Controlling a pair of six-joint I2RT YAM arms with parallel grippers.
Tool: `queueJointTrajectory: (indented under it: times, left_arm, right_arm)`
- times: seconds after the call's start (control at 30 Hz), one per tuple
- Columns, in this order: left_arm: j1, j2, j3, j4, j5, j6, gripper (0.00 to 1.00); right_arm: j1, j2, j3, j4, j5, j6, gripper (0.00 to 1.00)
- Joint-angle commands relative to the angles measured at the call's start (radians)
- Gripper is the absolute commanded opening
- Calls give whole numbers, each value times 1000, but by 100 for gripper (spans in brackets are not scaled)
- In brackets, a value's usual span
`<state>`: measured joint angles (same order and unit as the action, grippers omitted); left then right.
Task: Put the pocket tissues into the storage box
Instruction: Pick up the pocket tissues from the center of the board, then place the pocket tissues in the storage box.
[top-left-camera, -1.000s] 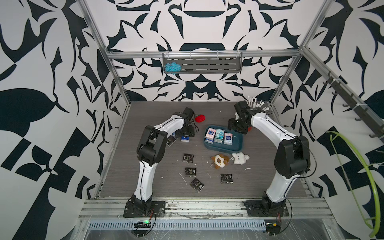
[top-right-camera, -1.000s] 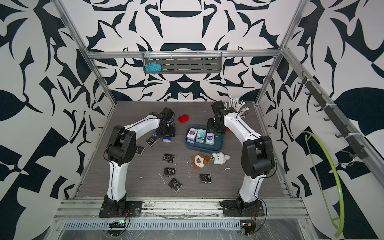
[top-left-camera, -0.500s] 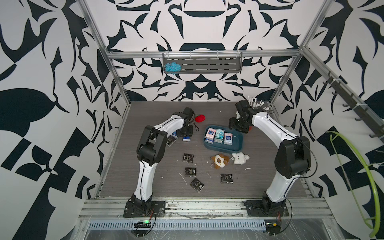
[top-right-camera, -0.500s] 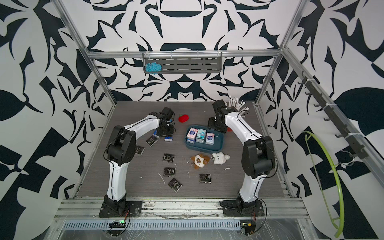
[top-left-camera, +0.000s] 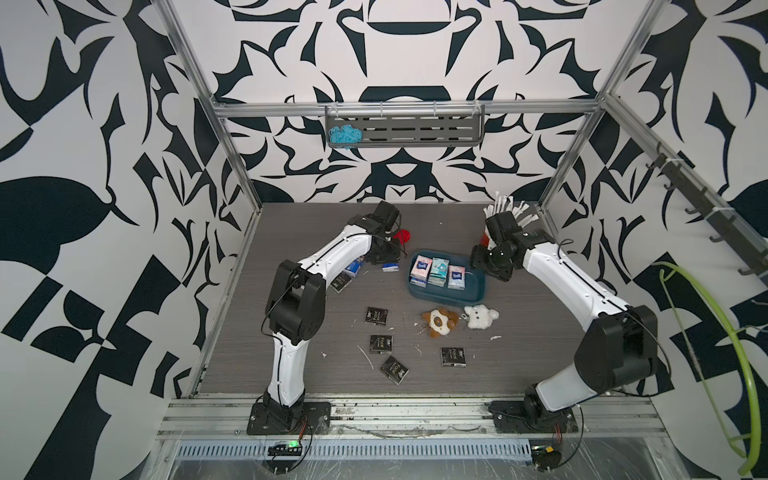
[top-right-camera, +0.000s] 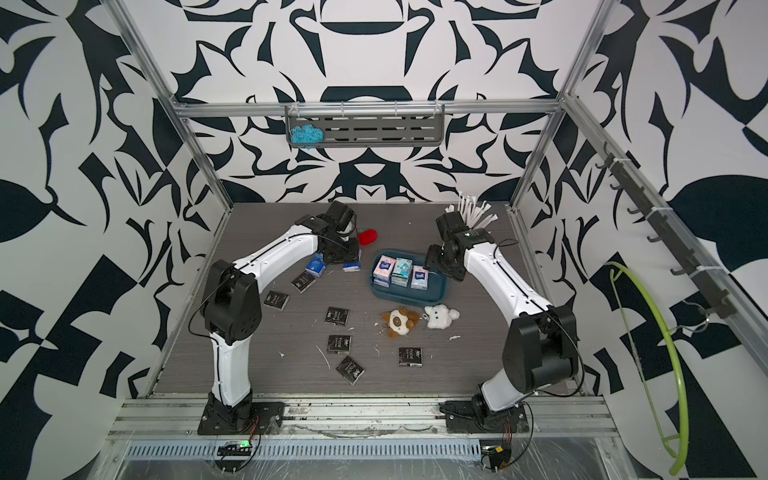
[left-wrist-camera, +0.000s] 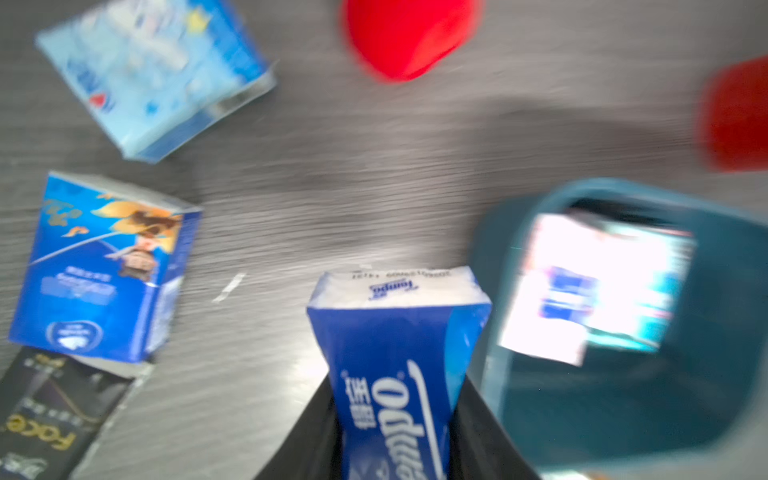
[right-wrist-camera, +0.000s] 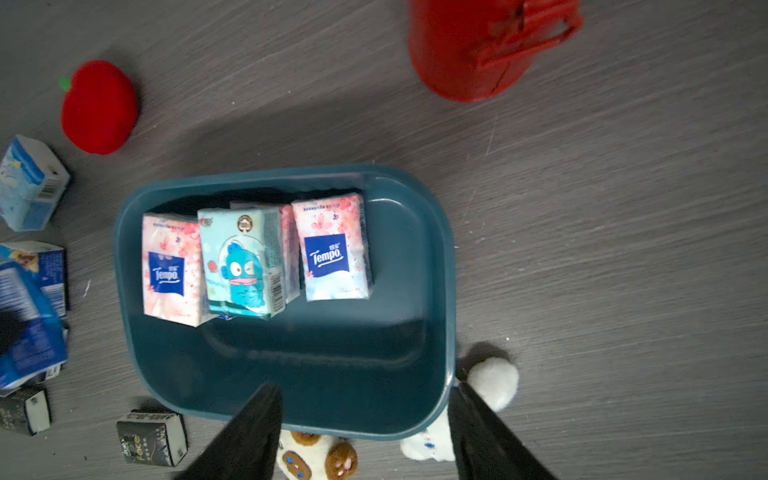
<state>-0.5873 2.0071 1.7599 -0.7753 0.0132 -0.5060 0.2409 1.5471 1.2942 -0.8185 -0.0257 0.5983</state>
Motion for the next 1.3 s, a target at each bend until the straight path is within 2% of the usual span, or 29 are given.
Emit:
queueJointTrajectory:
  times: [0.0, 0.13, 0.3, 0.47, 0.6, 0.83, 1.03, 1.27]
  left_arm:
    - [-45, -29, 42, -9, 39, -60, 40]
    - [-120, 14, 115, 11, 41, -93, 40]
    - [-211, 131, 269, 22, 30, -131, 40]
    - [-271, 273, 454, 11, 37, -161, 40]
    - [-310, 347, 518, 43, 40, -191, 40]
    - [-341, 402, 520, 73, -31, -225, 39]
    - [-342, 456, 590, -25, -140, -212, 39]
    - [-342, 519, 681, -100, -192, -205, 41]
  right_arm:
    - [-33, -33, -26, -2, -13, 25, 68]
    - [-103, -24, -50, 15, -75, 36, 69]
    - [-199, -33, -108, 98, -199, 93, 69]
    - [-221, -61, -127, 138, -199, 132, 68]
    - [-221, -88, -145, 164, -187, 172, 68]
    - [-223, -155, -199, 198, -173, 215, 68]
    - [-225, -188, -226, 200, -180, 211, 68]
    - [-226, -195, -220, 191, -208, 187, 68]
